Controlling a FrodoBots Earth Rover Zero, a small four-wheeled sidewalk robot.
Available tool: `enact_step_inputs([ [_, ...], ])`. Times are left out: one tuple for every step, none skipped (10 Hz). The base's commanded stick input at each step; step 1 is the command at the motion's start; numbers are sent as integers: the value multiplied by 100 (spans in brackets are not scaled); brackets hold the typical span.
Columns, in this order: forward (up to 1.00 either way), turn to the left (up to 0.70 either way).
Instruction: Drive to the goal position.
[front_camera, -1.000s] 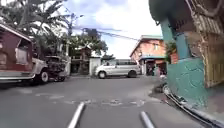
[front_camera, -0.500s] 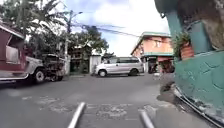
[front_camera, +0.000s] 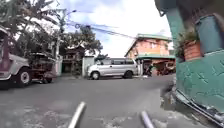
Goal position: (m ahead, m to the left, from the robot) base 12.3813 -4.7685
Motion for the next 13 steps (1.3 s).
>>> enact_step_inputs([
  [100,0],
  [100,0],
  [100,0],
  [100,-10],
  [100,-40],
  [100,-40],
  [100,-40],
  [100,-40],
  [100,-5],
  [100,0],
  [100,0],
  [100,0],
  [100,0],
])
